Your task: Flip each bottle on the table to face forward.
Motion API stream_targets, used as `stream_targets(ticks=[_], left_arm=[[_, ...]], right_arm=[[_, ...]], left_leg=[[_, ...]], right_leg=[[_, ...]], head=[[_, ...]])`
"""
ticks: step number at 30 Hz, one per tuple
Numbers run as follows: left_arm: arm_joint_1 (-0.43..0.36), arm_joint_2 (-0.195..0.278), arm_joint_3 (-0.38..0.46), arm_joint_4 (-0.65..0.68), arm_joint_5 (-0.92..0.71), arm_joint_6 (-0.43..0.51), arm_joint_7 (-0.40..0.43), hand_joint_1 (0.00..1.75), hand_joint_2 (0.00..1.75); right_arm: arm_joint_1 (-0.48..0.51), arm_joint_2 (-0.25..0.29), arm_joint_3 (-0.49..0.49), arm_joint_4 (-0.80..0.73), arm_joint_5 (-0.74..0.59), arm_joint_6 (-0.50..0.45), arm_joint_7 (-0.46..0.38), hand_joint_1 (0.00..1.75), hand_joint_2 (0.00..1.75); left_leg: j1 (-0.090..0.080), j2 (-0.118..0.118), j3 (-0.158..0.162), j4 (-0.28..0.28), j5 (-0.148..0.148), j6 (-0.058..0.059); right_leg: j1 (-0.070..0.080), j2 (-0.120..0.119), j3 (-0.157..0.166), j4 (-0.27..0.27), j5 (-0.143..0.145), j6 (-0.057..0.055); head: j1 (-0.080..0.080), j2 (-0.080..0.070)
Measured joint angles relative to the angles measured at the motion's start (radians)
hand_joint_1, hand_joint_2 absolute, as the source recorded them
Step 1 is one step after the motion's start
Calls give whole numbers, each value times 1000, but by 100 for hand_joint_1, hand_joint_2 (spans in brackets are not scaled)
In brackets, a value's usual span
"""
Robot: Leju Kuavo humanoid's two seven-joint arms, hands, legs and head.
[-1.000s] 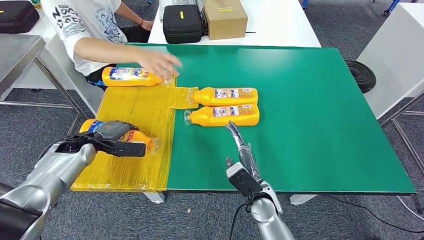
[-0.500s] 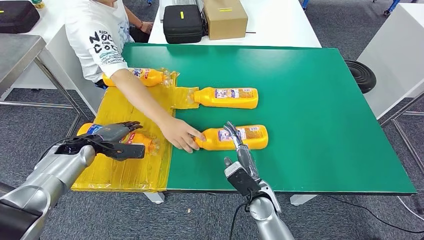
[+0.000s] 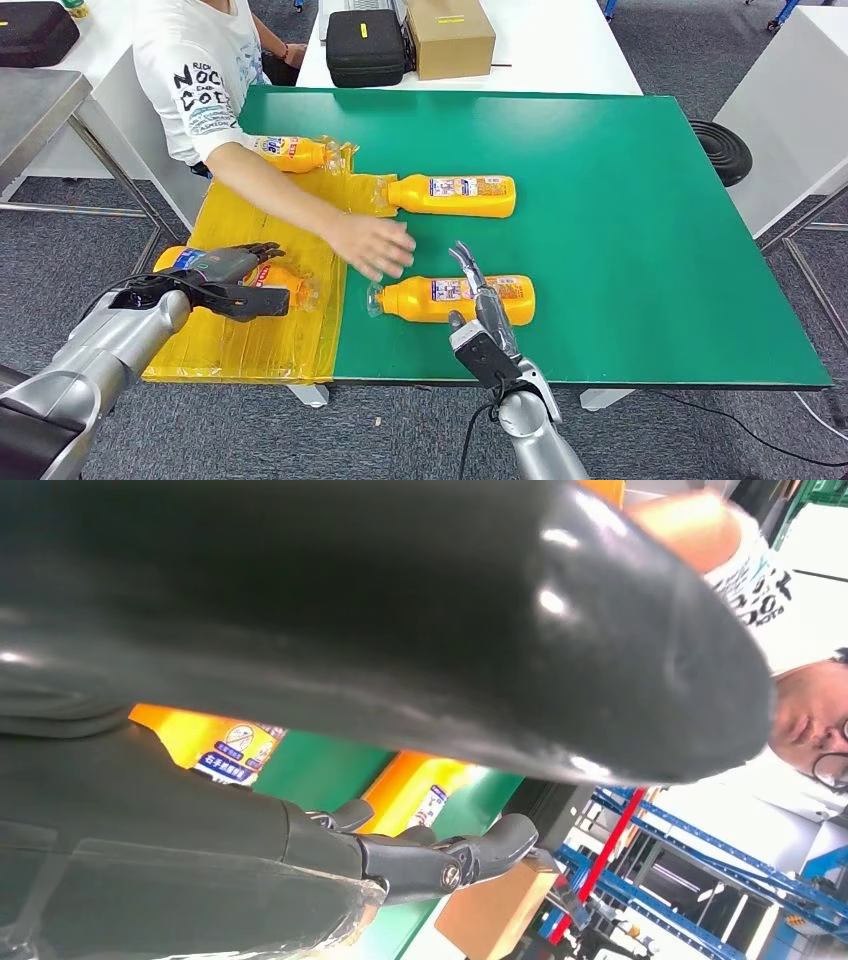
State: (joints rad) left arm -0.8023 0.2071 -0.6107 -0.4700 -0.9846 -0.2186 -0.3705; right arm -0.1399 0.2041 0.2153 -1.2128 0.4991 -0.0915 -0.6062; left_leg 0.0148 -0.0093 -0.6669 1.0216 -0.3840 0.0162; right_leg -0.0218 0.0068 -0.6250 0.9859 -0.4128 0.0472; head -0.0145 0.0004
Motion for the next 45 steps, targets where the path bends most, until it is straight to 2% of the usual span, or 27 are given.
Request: stream_targets(ticks=[10, 20, 31, 38, 42, 45], left_arm=[[0, 7, -1, -15, 13, -1, -22, 0, 0], [27, 38, -18, -147, 18, -17, -41, 0, 0], [45, 46, -53, -230, -12, -24, -29, 0, 0], [62, 55, -45, -298, 86, 9, -102, 0, 0], [123, 37, 19, -353, 212, 107, -120, 0, 0], [211, -11, 119, -419, 317, 191, -123, 0, 0]], right_arm=[[2, 0, -2, 0, -2, -7, 1, 0, 0], [3, -1, -9, 0, -7, -19, 8, 0, 0], [22, -2, -16, -21, -18, -35, 25, 0, 0], [39, -2, -27, -42, -5, -42, 33, 0, 0], [51, -4, -28, -63, 84, -73, 67, 0, 175], [48, -16, -30, -83, 221, -81, 159, 0, 175]], left_leg=[[0, 0, 0, 0, 0, 0], [0, 0, -1, 0, 0, 0], [0, 0, -1, 0, 0, 0], [0, 0, -1, 0, 0, 0], [0, 1, 0, 0, 0, 0], [-1, 0, -1, 0, 0, 0]], right_leg=[[0, 0, 0, 0, 0, 0], [0, 0, 0, 0, 0, 0], [0, 0, 0, 0, 0, 0], [0, 0, 0, 0, 0, 0], [0, 0, -1, 0, 0, 0], [-1, 0, -1, -1, 0, 0]], head=[[0, 0], [0, 0], [0, 0], [0, 0], [0, 0], [0, 0]])
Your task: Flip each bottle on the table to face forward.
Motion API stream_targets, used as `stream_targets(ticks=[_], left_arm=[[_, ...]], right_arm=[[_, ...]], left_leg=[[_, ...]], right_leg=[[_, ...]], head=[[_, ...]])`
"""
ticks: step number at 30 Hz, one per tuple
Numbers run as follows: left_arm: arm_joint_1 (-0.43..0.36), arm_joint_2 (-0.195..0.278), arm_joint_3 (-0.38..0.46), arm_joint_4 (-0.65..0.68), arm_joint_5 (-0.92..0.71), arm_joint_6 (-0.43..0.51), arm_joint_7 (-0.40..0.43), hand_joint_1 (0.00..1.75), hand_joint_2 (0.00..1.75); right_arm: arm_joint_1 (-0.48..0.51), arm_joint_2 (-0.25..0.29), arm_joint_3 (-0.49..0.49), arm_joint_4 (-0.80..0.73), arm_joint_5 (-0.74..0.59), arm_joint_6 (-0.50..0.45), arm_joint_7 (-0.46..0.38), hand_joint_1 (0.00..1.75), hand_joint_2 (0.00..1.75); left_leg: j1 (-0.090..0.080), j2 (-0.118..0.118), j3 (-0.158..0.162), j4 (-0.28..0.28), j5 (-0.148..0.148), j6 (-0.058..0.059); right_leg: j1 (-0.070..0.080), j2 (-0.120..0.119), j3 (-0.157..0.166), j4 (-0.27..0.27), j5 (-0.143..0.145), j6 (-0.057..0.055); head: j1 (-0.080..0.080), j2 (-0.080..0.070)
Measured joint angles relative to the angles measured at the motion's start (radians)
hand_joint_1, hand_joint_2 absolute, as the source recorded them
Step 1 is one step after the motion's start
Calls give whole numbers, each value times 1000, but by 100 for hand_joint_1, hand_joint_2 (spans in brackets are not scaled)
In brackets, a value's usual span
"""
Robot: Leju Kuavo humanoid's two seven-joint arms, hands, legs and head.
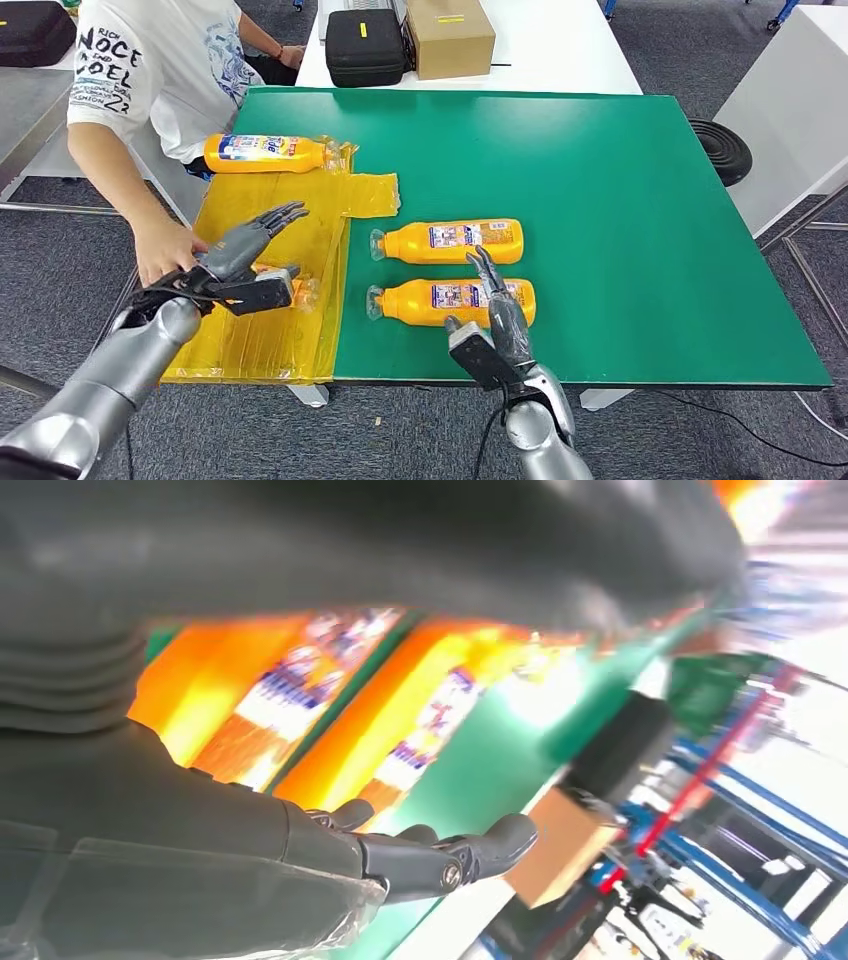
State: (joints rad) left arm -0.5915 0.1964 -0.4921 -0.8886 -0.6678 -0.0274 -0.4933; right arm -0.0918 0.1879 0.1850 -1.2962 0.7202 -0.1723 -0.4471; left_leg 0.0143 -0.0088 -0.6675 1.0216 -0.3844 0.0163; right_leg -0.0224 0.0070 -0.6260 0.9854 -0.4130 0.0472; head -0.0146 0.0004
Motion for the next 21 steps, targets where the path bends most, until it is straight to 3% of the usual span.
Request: stream_targets(ticks=[4, 9, 21], left_arm=[[97, -52, 99, -79, 43, 28, 6, 0, 175], [168, -91, 187, -162, 59, 30, 17, 0, 175], [235, -114, 270, -246, 59, 28, 38, 0, 175]], right_arm=[[-27, -28, -8, -7, 110, 35, 110, 0, 175], [-121, -100, -9, 62, 253, 174, 263, 0, 175], [-273, -183, 21, 240, 315, 256, 307, 0, 175]], left_leg=[[0, 0, -1, 0, 0, 0], [-1, 0, -1, 0, 1, 1], [0, 0, -1, 0, 1, 1]], right_leg=[[0, 0, 0, 0, 0, 0], [0, 0, 0, 0, 1, 1], [0, 0, -1, 0, 1, 1]], head=[[0, 0], [0, 0], [0, 0]])
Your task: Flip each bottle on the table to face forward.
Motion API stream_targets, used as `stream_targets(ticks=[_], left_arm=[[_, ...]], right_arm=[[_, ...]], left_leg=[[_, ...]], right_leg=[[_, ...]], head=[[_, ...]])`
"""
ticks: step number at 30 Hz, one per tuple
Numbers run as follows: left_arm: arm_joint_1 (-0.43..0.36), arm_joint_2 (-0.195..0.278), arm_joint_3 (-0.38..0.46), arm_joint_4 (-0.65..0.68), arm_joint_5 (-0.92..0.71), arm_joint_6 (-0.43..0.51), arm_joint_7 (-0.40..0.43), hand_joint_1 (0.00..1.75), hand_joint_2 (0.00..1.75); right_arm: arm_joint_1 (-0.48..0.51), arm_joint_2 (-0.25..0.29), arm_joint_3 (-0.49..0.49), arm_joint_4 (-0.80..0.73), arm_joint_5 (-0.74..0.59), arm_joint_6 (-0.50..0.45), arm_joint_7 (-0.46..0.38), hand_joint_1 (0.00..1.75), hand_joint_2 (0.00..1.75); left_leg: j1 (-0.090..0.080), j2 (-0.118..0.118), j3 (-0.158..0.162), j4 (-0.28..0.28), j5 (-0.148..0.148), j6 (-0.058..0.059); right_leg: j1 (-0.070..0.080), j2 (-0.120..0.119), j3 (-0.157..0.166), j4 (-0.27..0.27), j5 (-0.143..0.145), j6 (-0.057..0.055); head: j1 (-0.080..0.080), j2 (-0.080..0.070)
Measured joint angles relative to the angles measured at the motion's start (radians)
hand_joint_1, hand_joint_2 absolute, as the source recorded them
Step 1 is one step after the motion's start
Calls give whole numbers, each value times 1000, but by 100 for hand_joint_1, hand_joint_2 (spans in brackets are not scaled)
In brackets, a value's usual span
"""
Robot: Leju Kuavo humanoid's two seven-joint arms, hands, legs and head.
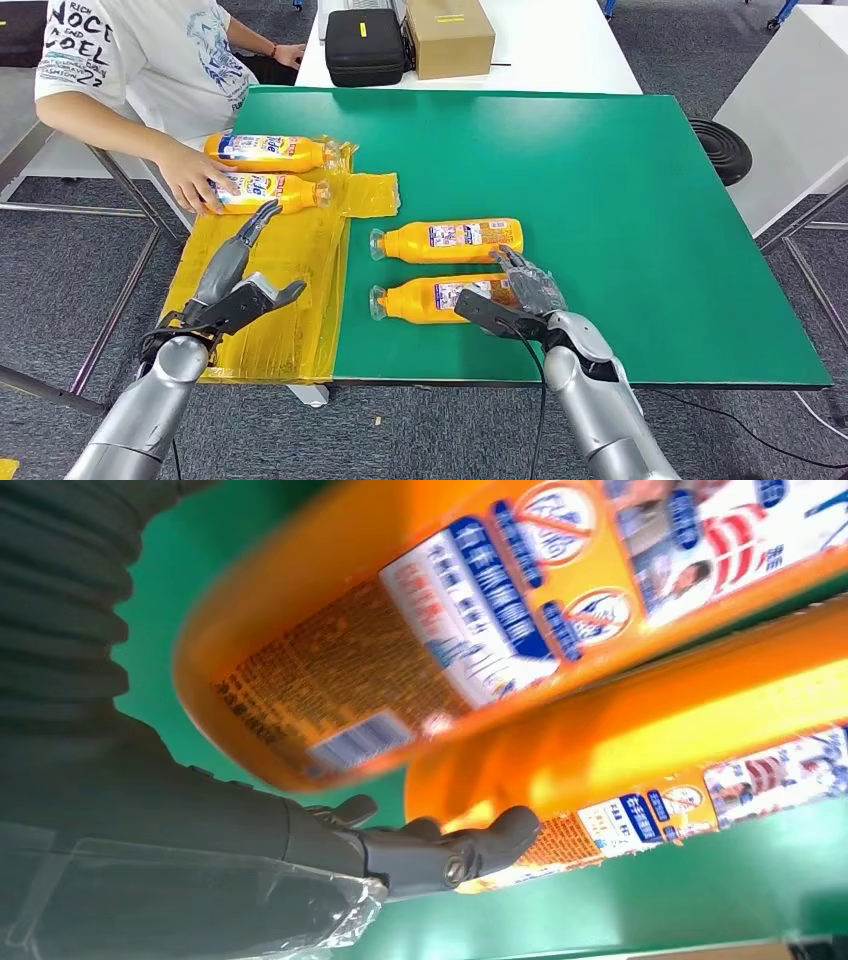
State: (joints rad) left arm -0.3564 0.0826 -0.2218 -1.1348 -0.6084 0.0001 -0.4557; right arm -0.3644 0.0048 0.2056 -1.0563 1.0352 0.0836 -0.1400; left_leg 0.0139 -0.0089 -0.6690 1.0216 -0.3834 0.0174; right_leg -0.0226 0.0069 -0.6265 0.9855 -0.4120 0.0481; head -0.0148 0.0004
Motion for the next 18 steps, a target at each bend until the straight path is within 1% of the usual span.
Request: stream_targets(ticks=[6, 10, 15, 18], left_arm=[[36, -2, 23, -29, -8, -2, 18, 0, 175], [38, -2, 38, -29, -9, -5, 29, 0, 175], [31, -1, 52, -15, 5, -27, 33, 0, 175], [29, 0, 54, -12, 8, -28, 33, 0, 175]], right_arm=[[-94, -22, 46, 110, 0, 50, -18, 0, 175], [-157, -27, 77, 193, -16, 96, -47, 0, 175], [-239, -41, 122, 306, -37, 168, -106, 0, 175], [-257, -46, 132, 329, -40, 177, -117, 0, 175]], left_leg=[[0, 0, 0, 0, 0, 0], [0, 0, 1, 0, 0, 0], [0, 0, 2, 0, 0, 0], [0, 0, 2, 0, 0, 0]], right_leg=[[0, 0, 0, 0, 0, 0], [0, 0, 0, 0, 0, 0], [0, 0, 0, 0, 2, -2], [0, 0, 1, 0, 2, -2]], head=[[0, 0], [0, 0], [0, 0], [0, 0]])
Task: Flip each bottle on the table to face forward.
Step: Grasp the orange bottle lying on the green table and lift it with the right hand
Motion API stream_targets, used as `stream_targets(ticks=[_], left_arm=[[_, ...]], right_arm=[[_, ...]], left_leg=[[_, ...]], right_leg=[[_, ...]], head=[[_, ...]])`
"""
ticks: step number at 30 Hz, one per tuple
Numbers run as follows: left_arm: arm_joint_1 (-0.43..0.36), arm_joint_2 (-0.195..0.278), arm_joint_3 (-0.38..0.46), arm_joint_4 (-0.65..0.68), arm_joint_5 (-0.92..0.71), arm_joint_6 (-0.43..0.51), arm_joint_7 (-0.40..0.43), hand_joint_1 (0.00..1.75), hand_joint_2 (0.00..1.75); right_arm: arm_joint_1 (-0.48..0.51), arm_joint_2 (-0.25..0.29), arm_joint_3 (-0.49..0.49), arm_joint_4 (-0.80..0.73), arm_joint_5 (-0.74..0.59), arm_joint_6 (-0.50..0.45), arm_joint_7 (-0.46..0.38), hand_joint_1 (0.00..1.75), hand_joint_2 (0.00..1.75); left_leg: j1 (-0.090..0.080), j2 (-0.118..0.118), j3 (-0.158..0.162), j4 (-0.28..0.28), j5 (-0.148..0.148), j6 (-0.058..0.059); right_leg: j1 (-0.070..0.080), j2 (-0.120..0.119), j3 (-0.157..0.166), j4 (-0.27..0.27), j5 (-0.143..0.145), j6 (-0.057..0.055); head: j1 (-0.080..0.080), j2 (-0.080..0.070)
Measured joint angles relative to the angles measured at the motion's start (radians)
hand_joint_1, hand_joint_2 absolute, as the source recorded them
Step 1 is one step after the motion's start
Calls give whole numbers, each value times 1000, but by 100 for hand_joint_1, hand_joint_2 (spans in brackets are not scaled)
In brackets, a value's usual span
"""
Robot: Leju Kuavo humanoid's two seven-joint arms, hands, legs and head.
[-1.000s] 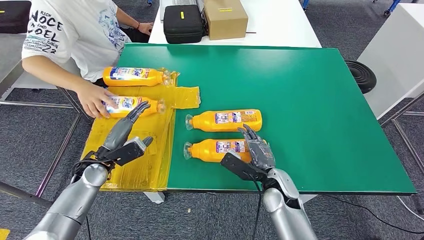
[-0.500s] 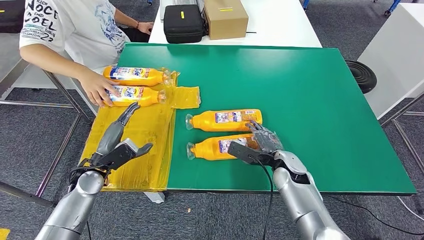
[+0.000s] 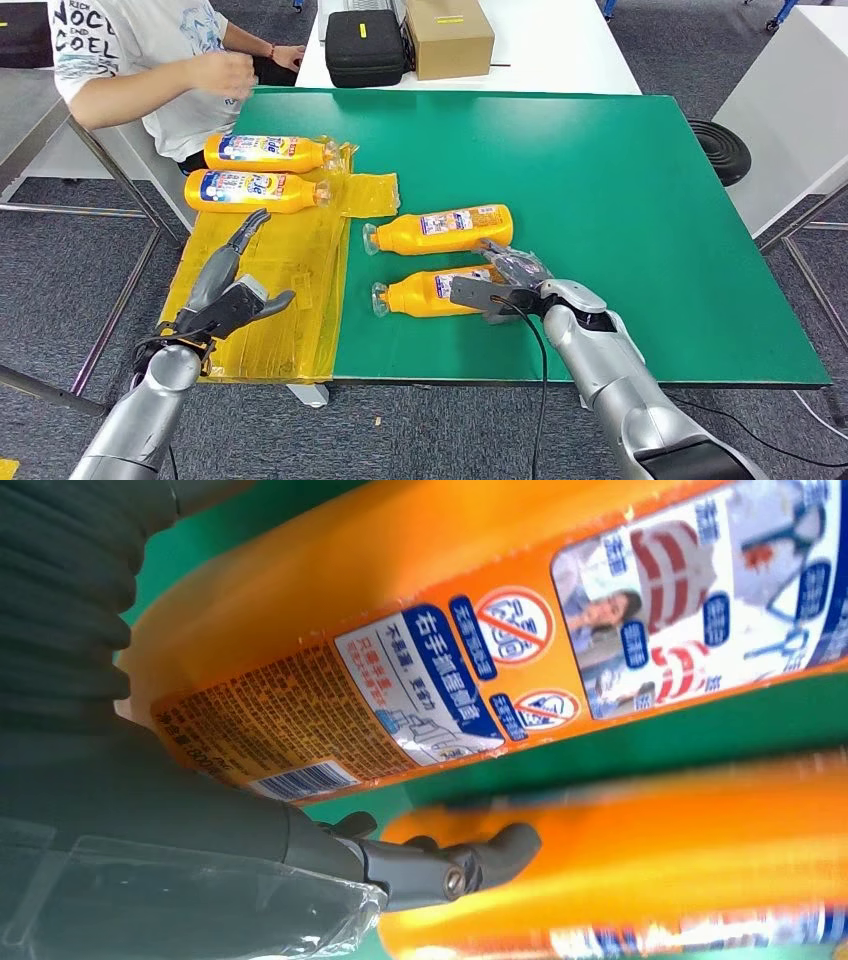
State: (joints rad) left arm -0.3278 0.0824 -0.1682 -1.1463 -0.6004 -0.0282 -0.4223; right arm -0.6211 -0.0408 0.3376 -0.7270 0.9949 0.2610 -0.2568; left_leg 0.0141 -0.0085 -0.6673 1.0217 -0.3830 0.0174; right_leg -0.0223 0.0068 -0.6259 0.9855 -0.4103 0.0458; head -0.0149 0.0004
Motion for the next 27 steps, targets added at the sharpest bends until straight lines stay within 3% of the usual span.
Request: stream_targets(ticks=[23, 24, 27], left_arm=[[-2, 3, 10, 15, 4, 0, 0, 0, 175], [-2, 3, 11, 17, 5, -1, 0, 0, 175], [-1, 4, 12, 23, 9, 3, -1, 0, 175]], right_arm=[[-31, -9, 23, 55, -1, 5, -10, 0, 175], [-36, -11, 26, 64, -2, 5, -11, 23, 175], [-56, -17, 46, 98, -11, 13, -31, 153, 175]], left_leg=[[0, 0, 0, 0, 0, 0], [0, 0, 0, 0, 0, 0], [0, 0, 0, 0, 0, 0]], right_leg=[[0, 0, 0, 0, 0, 0], [0, 0, 0, 0, 0, 0], [0, 0, 0, 0, 0, 0]], head=[[0, 0], [0, 0], [0, 0]])
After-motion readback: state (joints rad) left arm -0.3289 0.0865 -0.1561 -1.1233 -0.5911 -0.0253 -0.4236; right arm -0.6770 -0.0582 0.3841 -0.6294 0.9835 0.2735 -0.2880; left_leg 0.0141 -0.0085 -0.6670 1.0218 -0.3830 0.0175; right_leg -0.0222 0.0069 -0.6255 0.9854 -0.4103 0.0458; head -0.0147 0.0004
